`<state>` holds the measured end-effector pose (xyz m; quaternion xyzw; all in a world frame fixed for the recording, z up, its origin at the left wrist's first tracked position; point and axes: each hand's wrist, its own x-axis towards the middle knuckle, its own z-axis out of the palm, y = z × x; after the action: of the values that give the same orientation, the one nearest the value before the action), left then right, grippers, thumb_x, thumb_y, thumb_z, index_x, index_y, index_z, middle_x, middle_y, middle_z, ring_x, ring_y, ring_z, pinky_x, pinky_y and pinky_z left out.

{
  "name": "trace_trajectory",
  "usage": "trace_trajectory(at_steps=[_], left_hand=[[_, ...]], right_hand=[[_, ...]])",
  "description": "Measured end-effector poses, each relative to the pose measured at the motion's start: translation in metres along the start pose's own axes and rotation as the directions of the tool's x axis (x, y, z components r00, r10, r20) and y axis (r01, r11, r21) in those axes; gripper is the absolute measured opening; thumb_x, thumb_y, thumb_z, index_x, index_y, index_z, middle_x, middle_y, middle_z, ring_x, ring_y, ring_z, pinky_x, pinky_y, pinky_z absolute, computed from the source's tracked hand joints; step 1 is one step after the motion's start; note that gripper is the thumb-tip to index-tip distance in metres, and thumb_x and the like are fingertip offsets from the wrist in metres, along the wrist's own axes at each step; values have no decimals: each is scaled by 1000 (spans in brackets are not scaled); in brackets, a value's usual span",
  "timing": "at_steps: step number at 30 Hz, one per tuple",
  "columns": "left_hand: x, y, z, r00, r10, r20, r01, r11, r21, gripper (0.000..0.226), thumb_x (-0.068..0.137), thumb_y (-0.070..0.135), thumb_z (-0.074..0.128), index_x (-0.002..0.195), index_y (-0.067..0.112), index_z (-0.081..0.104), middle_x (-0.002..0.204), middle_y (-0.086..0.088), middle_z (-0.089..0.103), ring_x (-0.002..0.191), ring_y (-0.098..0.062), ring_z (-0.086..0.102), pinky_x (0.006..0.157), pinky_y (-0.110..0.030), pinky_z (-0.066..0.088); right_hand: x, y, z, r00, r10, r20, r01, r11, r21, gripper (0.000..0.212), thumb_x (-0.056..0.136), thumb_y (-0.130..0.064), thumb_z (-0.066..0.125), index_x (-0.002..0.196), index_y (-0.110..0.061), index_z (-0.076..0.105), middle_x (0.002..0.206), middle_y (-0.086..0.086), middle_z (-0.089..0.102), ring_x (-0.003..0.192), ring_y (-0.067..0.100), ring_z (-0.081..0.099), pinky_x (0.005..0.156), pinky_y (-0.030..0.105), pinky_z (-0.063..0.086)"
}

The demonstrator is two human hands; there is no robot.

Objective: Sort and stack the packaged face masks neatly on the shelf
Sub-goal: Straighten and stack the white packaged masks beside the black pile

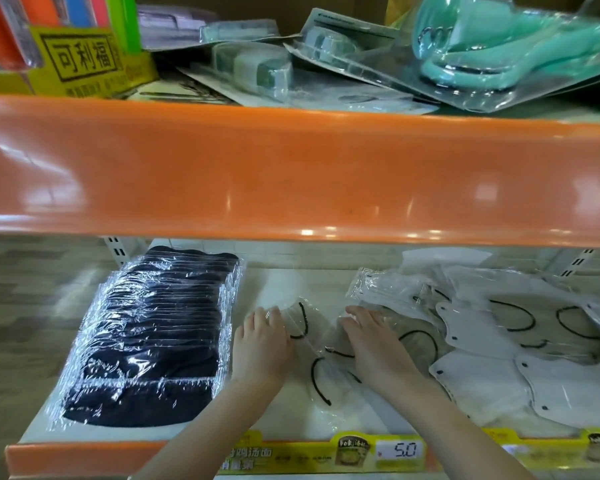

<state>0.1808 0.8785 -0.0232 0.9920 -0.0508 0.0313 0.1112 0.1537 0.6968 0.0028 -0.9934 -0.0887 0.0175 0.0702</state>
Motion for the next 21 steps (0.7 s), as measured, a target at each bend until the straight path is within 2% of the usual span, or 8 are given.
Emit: trace_trajectory(at_steps=[4, 8, 11, 13, 15, 18, 21], left_hand=[[-9, 10, -9, 996, -79, 39, 83, 989, -123, 45, 99, 27, 30, 143, 17, 25, 143, 0, 39, 135, -21, 30, 106, -34, 25], [-14, 18, -16, 973, -198, 119, 221, 950, -220, 54, 94, 28, 38, 143, 11, 22, 144, -6, 37, 136, -26, 26, 108, -36, 25], [-15, 21, -22, 973, -183, 138, 224, 891, -395, 54, 93, 17, 42, 143, 6, 24, 142, -9, 40, 134, -26, 29, 107, -31, 24], [-14, 24, -26, 969, -203, 141, 247, 755, -607, 54, 90, 9, 45, 142, 5, 29, 138, -12, 44, 131, -27, 35, 100, -29, 30], [-11, 24, -25, 944, -293, 149, 302, 590, -749, 62, 88, 3, 47, 145, 4, 23, 142, -16, 38, 132, -29, 35, 101, -31, 32], [-3, 22, -19, 886, -409, 219, 382, 377, -844, 74, 87, 2, 56, 148, 3, 13, 144, -20, 29, 130, -33, 36, 109, -39, 32], [0, 18, -15, 834, -468, 293, 433, 224, -873, 80, 84, 6, 65, 147, 3, 17, 138, -20, 36, 117, -32, 45, 93, -36, 41]], right_hand=[[7, -20, 3, 995, -96, 28, 94, 994, 58, 47, 100, -24, 38, 146, -17, 31, 156, -4, 20, 143, 16, 18, 114, 30, 18], [8, -35, 12, 988, -86, 130, 86, 996, 4, 64, 95, -40, 45, 149, -16, 19, 158, 1, 12, 144, 19, 12, 115, 31, 12], [8, -39, 20, 988, -77, 130, 79, 997, -13, 76, 89, -62, 31, 150, -17, 20, 158, 3, 14, 144, 18, 12, 115, 31, 8], [8, -41, 22, 993, -63, 104, 65, 998, -13, 87, 78, -70, 15, 148, -20, 25, 156, 3, 21, 143, 18, 17, 114, 31, 11], [8, -43, 21, 995, -54, 80, 55, 998, -16, 74, 85, -66, 27, 142, -20, 31, 147, 1, 33, 137, 19, 27, 111, 32, 20], [10, -50, 16, 998, -52, 37, 53, 998, -31, 54, 91, -52, 46, 132, -17, 37, 130, 0, 44, 124, 21, 38, 99, 33, 29], [12, -53, 12, 999, -28, 16, 29, 997, -67, 50, 94, -40, 48, 135, -16, 34, 130, 2, 43, 124, 23, 39, 97, 35, 31]])
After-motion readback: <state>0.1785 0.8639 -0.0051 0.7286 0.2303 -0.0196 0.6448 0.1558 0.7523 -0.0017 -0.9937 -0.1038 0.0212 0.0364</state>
